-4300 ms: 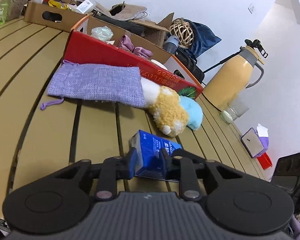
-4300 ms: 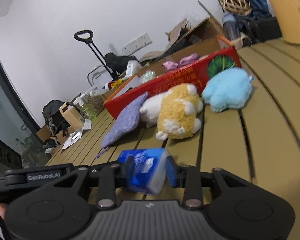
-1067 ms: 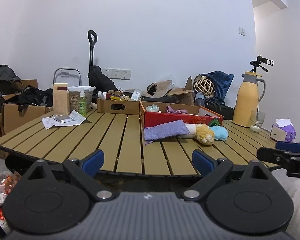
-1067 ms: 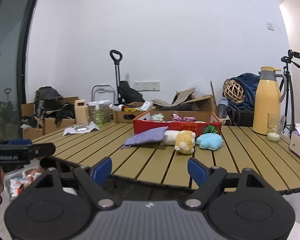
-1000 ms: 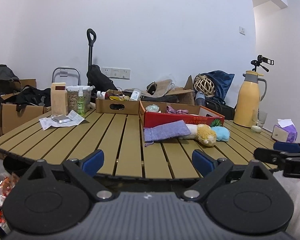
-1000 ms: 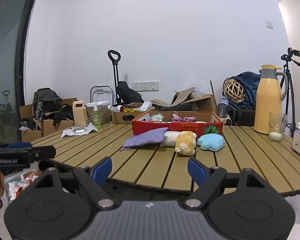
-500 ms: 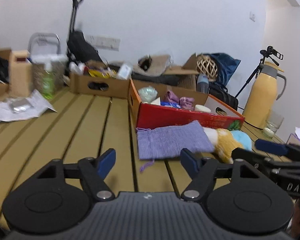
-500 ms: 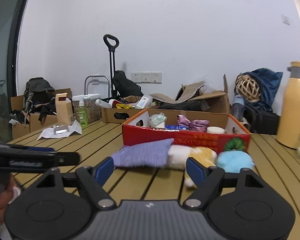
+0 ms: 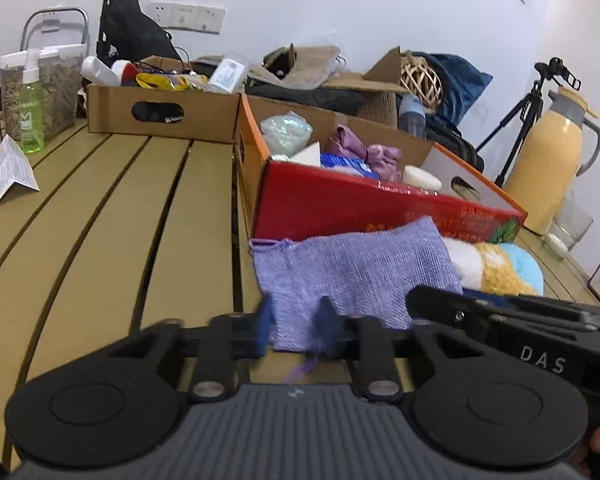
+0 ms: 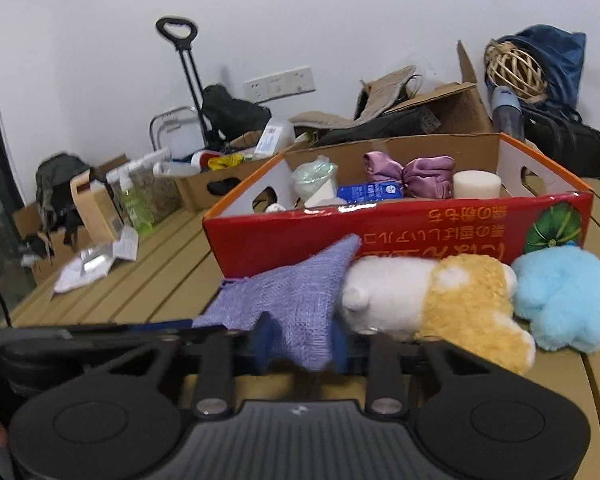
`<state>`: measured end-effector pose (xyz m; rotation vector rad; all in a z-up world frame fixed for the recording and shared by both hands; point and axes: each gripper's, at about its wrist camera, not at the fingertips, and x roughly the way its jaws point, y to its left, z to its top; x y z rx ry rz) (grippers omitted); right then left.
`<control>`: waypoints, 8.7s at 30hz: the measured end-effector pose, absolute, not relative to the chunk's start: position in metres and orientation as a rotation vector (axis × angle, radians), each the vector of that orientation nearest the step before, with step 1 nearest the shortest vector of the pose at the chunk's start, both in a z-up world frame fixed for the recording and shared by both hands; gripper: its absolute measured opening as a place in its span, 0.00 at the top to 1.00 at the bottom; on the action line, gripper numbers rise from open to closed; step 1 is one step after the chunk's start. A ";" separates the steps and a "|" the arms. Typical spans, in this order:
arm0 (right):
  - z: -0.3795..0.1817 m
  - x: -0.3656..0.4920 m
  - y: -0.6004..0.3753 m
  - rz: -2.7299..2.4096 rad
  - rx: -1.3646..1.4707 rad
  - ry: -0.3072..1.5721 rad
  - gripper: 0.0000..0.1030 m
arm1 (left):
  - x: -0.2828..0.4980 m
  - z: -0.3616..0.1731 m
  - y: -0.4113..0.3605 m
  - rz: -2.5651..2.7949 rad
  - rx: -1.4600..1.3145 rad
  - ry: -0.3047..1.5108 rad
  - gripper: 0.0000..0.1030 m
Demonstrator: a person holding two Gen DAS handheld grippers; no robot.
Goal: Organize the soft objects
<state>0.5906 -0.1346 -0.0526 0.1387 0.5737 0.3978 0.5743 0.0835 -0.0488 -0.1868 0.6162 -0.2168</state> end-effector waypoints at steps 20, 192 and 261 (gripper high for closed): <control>0.019 0.476 -0.218 0.620 0.155 0.440 0.92 | 0.391 0.055 -0.009 -0.242 -0.136 0.376 0.97; -0.018 0.806 -0.246 0.238 0.036 0.619 0.45 | 0.783 -0.007 -0.034 -0.256 -0.346 0.768 0.51; -0.041 0.623 -0.367 0.363 0.182 0.590 0.35 | 0.595 -0.022 -0.134 -0.200 -0.174 0.535 0.37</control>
